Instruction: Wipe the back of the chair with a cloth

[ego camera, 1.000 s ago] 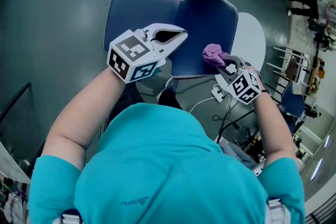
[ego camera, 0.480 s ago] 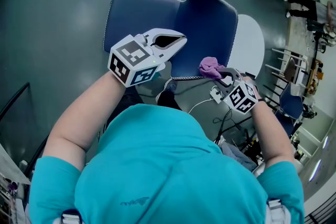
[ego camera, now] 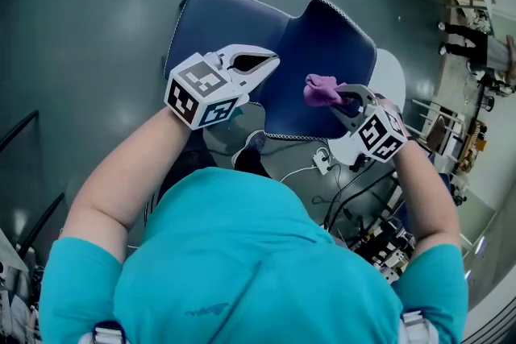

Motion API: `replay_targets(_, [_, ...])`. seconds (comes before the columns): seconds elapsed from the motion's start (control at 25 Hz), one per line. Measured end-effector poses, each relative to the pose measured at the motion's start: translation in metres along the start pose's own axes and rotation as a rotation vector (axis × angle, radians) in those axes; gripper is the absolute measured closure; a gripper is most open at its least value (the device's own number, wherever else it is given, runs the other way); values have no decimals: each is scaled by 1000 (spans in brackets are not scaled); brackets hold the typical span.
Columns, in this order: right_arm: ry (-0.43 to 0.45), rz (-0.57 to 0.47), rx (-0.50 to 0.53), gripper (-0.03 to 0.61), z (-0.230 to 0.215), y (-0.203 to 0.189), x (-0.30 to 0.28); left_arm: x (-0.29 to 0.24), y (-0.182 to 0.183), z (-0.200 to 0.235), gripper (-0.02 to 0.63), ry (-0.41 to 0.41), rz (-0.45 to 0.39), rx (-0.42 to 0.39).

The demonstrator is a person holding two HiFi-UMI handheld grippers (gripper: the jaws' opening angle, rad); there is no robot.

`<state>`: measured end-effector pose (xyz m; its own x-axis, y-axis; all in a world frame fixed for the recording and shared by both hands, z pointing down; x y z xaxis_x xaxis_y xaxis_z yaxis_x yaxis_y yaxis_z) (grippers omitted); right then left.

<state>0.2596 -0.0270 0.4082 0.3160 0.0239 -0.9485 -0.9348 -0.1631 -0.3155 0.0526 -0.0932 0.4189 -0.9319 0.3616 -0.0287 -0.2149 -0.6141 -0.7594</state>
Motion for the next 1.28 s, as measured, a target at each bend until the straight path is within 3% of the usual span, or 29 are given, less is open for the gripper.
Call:
replay_targets(0.2, [-112,52,213,486,-91,30,-35,6,-1,47,618,67,-1,6])
replay_targets(0.4, [-160,167,379,485,-158,35,-87,7,-9,98,618,115,7,36])
replay_targets(0.76, [-189,444,724,485,-204,12,-172,16,-34,142,618,129,29,63])
replay_targets(1.0, [-171,612,818,485,-211,-21,-190,19,-52,139,618,106,33,90])
replay_targets(1.28, [-159,656,765,485,-201,-33,-184,16,-58,130,618,89,38,94])
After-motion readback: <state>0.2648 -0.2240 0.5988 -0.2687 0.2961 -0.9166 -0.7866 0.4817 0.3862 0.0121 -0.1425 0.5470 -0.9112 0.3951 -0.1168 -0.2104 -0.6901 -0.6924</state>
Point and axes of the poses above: the fingertips, and each gripper's own axes: x backward along the fingers, z to its left, y out of its top, the point moved 5 cm from there along x, backward along the fingers, and after that the axes turned 7 degrees about -z, right-handed, at the moved point
